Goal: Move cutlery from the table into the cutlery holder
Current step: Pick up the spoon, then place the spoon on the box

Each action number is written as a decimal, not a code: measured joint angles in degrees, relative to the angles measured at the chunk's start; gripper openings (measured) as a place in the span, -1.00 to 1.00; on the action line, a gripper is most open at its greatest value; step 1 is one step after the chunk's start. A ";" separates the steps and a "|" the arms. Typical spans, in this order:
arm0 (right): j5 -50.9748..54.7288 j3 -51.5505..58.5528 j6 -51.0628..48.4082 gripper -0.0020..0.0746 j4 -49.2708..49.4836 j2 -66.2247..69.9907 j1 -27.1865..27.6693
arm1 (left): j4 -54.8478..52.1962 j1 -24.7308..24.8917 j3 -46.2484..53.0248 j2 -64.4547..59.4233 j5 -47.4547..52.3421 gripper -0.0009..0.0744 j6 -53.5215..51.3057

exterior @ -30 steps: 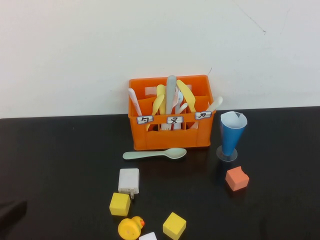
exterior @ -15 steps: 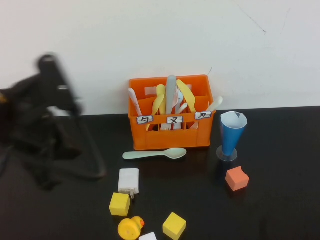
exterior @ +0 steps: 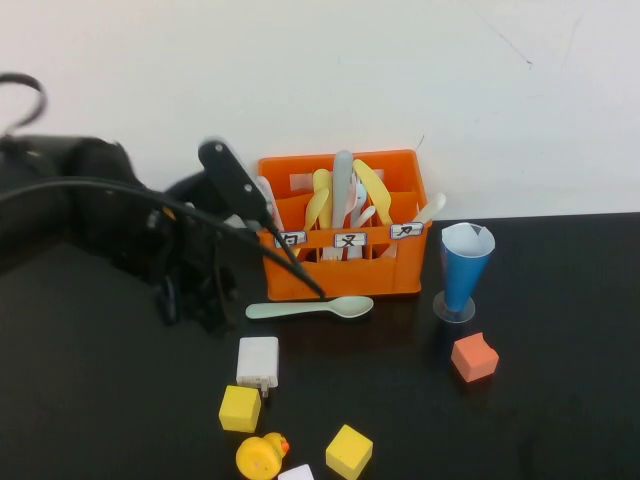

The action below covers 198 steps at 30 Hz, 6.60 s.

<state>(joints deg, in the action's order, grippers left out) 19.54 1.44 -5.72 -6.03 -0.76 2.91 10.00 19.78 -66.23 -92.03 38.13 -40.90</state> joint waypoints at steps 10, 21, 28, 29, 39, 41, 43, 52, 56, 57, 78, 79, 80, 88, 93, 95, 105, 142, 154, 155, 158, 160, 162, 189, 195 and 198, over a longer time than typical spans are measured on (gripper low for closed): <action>0.00 0.00 0.00 -0.95 0.00 0.00 0.00 | -4.44 1.97 -0.09 -11.07 -14.87 0.06 11.37; 0.00 0.00 0.00 -0.95 0.00 0.00 0.00 | -5.07 3.12 -4.68 -22.32 -23.01 0.06 14.88; 0.00 0.00 0.00 -0.95 0.00 0.00 0.00 | -7.11 3.12 -8.72 -27.30 -23.40 0.06 19.30; 0.00 0.00 0.00 -0.95 0.00 0.00 0.00 | -7.39 3.12 -8.71 -27.72 -23.40 0.06 19.46; 0.00 0.00 0.00 -0.95 0.00 0.00 0.00 | -10.00 4.83 -8.71 -28.33 -20.08 0.06 18.58; 0.00 0.00 0.00 -0.95 0.00 0.00 0.00 | -10.45 5.41 -8.71 -28.33 -20.48 0.06 17.15; 0.00 0.00 0.00 -0.95 0.00 0.00 0.00 | -11.02 5.94 -8.71 -28.33 -21.60 0.06 16.53; 0.00 0.00 0.00 -0.95 0.00 0.00 0.00 | -13.93 7.95 -8.71 -30.40 -27.90 0.06 15.97; 0.00 0.00 0.00 -0.95 0.00 0.00 0.00 | -14.71 8.61 -8.71 -31.80 -29.39 0.06 15.97; 0.00 0.00 0.00 -0.95 0.00 0.00 0.00 | -14.80 8.67 -8.71 -32.11 -30.06 0.06 15.88; 0.00 0.00 0.00 -0.95 0.00 0.00 0.00 | -15.81 9.18 -9.69 -34.72 -30.56 -0.58 19.30; 0.00 0.00 0.00 -0.95 0.00 0.00 0.00 | -16.13 9.18 -9.74 -34.72 -29.84 -0.67 19.30; 0.00 0.00 0.00 -0.95 0.00 0.00 0.00 | -16.24 9.34 -9.83 -34.60 -28.98 -0.72 19.30; 0.00 0.00 0.00 -0.95 0.00 0.00 0.00 | -16.05 11.88 -10.00 -33.04 -22.80 -0.79 19.42; 0.00 0.00 0.00 -0.95 0.00 0.00 0.00 | -15.59 14.98 -10.00 -32.28 -18.60 -0.79 19.64; 0.00 0.00 0.00 -0.95 0.00 0.00 0.00 | -15.47 16.14 -10.00 -32.09 -17.25 -0.79 19.77; 0.00 0.00 0.00 -0.95 0.00 0.00 0.00 | -14.79 20.96 -9.90 -31.81 -14.82 -0.79 20.68; 0.09 0.00 0.00 -0.95 0.00 0.00 0.00 | -9.52 17.13 22.18 1.89 -91.60 -0.89 52.44; 0.09 0.00 0.00 -0.95 0.00 0.00 0.00 | -5.49 13.78 13.61 -7.37 -94.98 -0.89 54.29; 0.09 0.00 0.00 -0.95 0.00 0.00 0.00 | -5.39 13.78 12.50 -8.43 -94.98 -0.89 54.38; 0.09 0.00 0.00 -0.95 0.00 0.00 0.00 | -5.53 13.29 9.15 -11.58 -93.91 -0.89 54.53; 0.09 0.00 0.00 -0.95 0.00 0.00 0.00 | -5.93 12.63 6.61 -13.63 -92.81 -0.89 54.53; 0.09 0.00 0.00 -0.95 0.00 0.00 0.00 | -6.42 11.78 4.53 -15.70 -91.44 -0.89 54.60; 0.09 0.00 0.00 -0.95 0.00 0.00 0.00 | -14.90 1.16 2.24 -21.84 -86.41 -0.89 59.48; 0.09 0.00 0.00 -0.95 0.00 0.00 0.00 | -14.99 1.16 2.24 -24.22 -86.06 -0.87 59.61; 0.09 0.00 0.00 -0.95 0.00 0.00 0.00 | -14.99 0.91 2.14 -25.04 -85.94 -0.76 59.61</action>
<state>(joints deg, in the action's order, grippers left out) 19.63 1.44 -5.72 -6.03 -0.76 2.91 -4.99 20.69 -64.10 -117.07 -47.81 18.71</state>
